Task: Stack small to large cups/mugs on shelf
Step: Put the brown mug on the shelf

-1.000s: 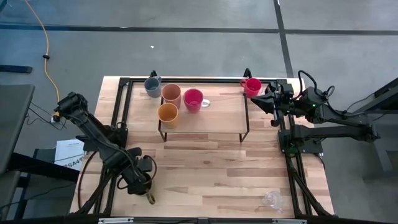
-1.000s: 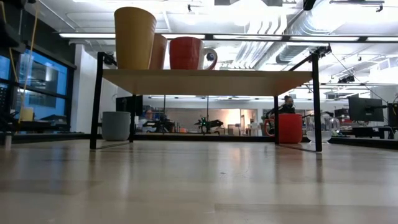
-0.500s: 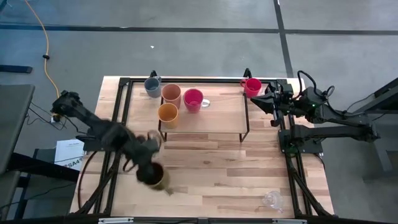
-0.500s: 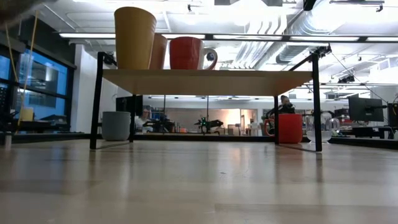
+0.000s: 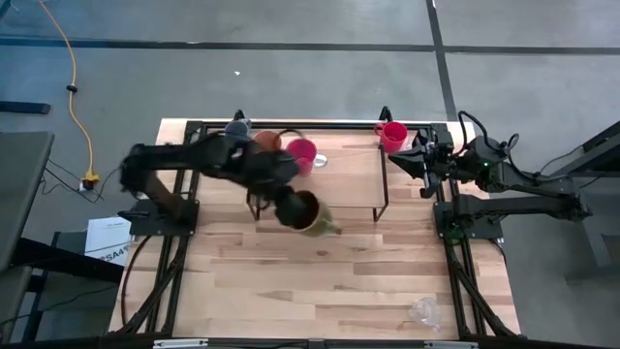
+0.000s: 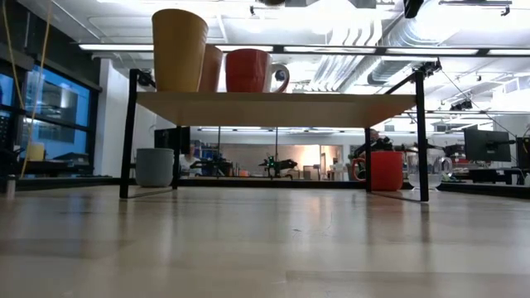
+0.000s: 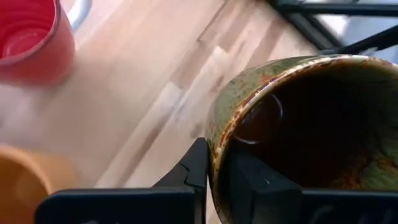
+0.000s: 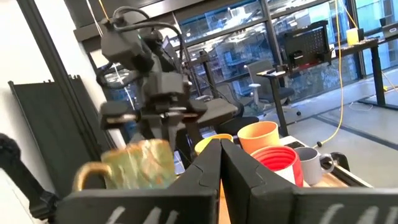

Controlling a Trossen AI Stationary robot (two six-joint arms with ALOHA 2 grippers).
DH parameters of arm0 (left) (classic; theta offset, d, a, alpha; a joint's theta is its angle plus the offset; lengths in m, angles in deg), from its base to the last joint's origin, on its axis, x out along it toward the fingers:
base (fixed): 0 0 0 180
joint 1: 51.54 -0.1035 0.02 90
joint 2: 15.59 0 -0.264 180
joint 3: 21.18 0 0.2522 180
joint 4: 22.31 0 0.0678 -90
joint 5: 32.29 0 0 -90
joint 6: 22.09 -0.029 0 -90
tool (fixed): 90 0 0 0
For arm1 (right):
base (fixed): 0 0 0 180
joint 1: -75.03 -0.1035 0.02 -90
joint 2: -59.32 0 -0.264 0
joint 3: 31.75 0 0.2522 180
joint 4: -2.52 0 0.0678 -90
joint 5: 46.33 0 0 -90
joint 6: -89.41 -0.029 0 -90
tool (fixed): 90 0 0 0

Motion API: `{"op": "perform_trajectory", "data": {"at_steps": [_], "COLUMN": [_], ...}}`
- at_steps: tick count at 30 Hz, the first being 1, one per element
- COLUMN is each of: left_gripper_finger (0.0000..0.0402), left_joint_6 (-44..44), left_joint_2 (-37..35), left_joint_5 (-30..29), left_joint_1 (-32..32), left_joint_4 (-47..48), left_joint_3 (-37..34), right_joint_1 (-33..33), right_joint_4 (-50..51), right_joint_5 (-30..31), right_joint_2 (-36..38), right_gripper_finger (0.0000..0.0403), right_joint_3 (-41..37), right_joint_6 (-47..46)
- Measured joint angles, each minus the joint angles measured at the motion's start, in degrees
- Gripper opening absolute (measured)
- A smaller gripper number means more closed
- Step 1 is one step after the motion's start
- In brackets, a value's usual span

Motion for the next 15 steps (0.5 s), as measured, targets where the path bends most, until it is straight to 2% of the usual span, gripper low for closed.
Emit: {"op": "perform_trajectory", "data": {"at_steps": [6, 13, 15], "left_gripper_finger": [0.0017, 0.0017, 0.0017], "left_joint_6": [-3.2, -3.0, -2.3], "left_joint_2": [8.4, 11.0, 11.4], "left_joint_5": [-0.7, -2.9, -4.6], "left_joint_1": [-2.4, -5.1, -6.3], "left_joint_4": [6.0, 15.6, 15.8], "left_joint_3": [8.2, 8.4, 8.2], "right_joint_1": [0.0, 0.0, 0.0], "right_joint_4": [0.0, 0.0, 0.0], "right_joint_5": [0.0, 0.0, 0.0], "right_joint_2": [0.0, 0.0, 0.0], "right_gripper_finger": [0.0, 0.0, 0.0], "right_joint_3": [0.0, 0.0, 0.0], "right_joint_6": [-0.3, -1.5, -1.4]}}
